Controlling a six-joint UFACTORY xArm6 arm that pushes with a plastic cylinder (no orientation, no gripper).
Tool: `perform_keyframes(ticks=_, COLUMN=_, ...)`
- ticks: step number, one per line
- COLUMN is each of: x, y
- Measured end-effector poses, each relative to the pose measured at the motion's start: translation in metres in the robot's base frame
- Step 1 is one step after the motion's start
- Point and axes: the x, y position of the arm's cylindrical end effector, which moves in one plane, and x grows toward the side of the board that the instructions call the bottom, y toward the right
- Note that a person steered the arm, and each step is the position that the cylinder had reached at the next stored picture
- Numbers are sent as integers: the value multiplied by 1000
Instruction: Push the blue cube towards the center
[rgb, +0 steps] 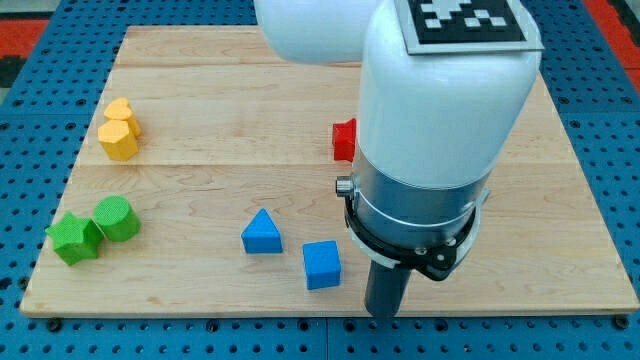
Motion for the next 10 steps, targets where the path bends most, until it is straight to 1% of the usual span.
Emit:
perform_keyframes(ticks=4, x=1, y=1)
perform_keyframes(ticks=5, x=-10, y=-67)
perform_keyframes(ticks=6, x=-62, y=-81)
perform_keyframes(ticks=7, x=-83, y=-77)
perform_keyframes(ticks=10, x=-82, y=-70)
